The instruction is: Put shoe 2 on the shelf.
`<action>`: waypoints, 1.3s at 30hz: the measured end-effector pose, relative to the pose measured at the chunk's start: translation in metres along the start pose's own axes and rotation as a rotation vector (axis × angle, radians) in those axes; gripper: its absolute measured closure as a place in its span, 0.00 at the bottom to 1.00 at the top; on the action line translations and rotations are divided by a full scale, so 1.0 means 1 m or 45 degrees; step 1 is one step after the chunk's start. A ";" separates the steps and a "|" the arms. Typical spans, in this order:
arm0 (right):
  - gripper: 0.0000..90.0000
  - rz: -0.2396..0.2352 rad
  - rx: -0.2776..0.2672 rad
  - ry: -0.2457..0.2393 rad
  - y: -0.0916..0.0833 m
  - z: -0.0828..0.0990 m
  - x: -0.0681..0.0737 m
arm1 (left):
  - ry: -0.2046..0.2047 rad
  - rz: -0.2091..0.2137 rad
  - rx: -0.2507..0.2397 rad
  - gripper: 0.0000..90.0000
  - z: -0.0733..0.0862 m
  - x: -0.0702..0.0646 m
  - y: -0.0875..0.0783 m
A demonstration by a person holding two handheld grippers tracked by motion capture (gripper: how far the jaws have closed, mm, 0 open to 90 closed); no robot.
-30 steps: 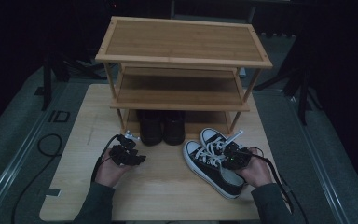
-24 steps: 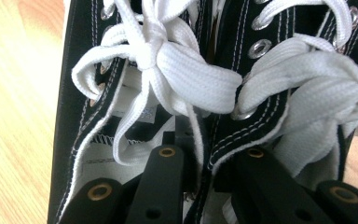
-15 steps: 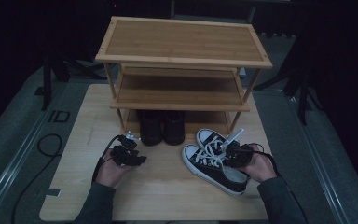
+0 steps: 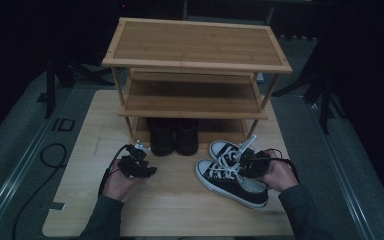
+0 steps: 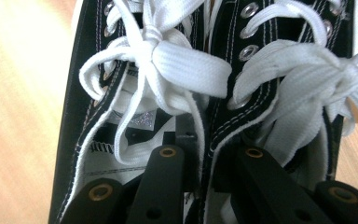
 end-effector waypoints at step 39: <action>0.94 -0.106 -0.141 -0.262 -0.079 -0.035 -0.008 | -0.012 0.009 -0.019 0.60 -0.001 0.001 -0.005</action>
Point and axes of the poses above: each handheld gripper's, and its own axes: y roughly forward along the jaws, z roughly out of its underside, x roughly to its left, the point moved 10 cm from there along y, roughly forward along the jaws, and after that the axes turned 12 degrees about z, right-handed, at the moved point
